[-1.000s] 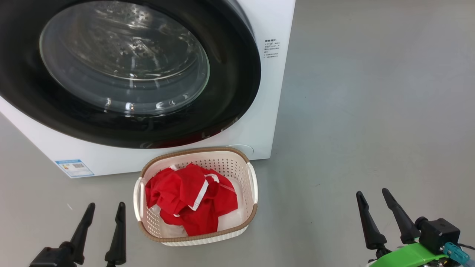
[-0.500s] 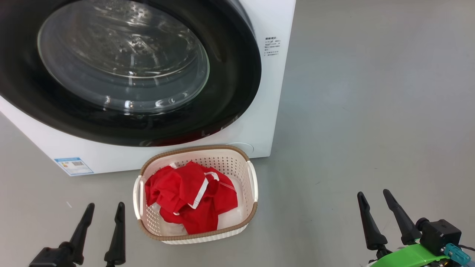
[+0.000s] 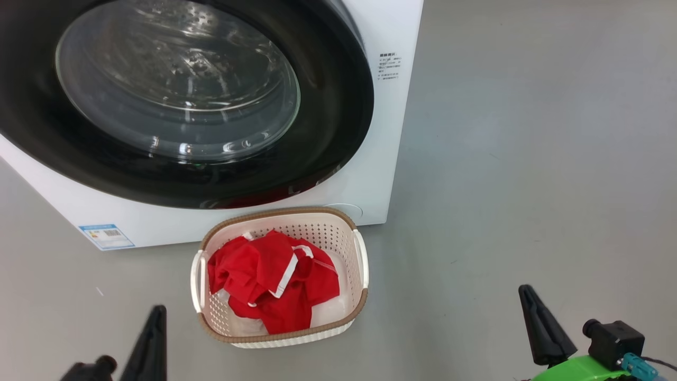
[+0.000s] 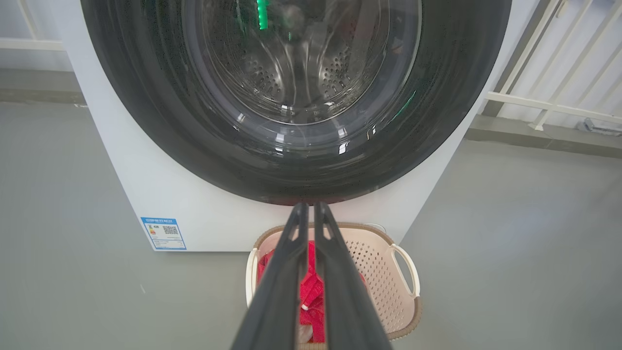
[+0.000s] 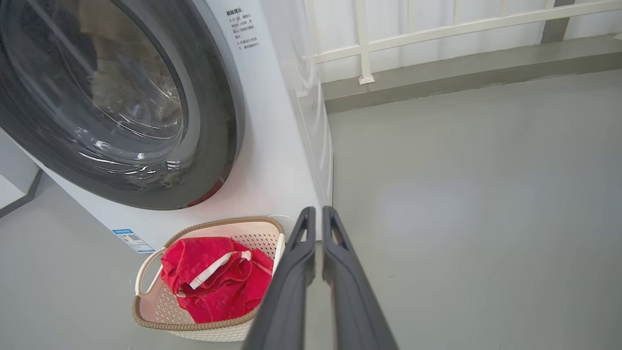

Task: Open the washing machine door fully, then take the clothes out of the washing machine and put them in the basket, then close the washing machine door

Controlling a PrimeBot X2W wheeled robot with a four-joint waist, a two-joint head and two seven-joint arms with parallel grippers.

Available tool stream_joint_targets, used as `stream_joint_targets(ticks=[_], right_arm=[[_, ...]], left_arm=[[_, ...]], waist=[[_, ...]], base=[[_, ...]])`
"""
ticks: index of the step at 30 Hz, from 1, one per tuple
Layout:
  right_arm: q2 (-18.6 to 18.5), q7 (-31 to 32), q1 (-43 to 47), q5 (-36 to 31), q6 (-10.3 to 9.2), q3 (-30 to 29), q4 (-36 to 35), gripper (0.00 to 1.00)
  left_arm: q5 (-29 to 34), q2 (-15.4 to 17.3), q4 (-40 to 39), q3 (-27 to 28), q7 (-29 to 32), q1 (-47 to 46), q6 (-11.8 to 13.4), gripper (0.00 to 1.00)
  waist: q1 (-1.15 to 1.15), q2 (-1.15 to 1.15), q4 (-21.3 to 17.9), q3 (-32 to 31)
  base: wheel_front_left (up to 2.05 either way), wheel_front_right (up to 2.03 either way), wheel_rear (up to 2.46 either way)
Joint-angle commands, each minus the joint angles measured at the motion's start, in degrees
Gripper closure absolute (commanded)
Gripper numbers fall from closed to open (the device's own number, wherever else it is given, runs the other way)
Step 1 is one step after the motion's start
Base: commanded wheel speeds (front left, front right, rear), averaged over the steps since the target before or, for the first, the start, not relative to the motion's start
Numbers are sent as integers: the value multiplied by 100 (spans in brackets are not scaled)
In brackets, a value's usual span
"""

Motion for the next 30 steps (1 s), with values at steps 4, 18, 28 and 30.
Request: stream_joint_targets(ticks=[4, 18, 28, 30], right_arm=[[-1, 32, -9, 151, 0, 0, 8, 100], [-50, 221, -105, 1000, -3, -25, -13, 100], [-75, 363, -173, 1594, -5, -52, -34, 100], [-80, 393, -186, 1712, -5, -59, -39, 100]], left_arm=[[-155, -20, 15, 12, 46, 3, -1, 100], [-1009, -42, 24, 44, 274, -68, -5, 100], [-1617, -58, 21, 72, 439, -121, -8, 100], [-1739, -61, 20, 77, 472, -131, -9, 100]], waist=[[1, 0, 3, -5], [0, 0, 40, -82], [0, 0, 64, -131], [0, 0, 69, -141]], base=[[0, 0, 0], [0, 0, 0], [0, 0, 0], [0, 0, 0]])
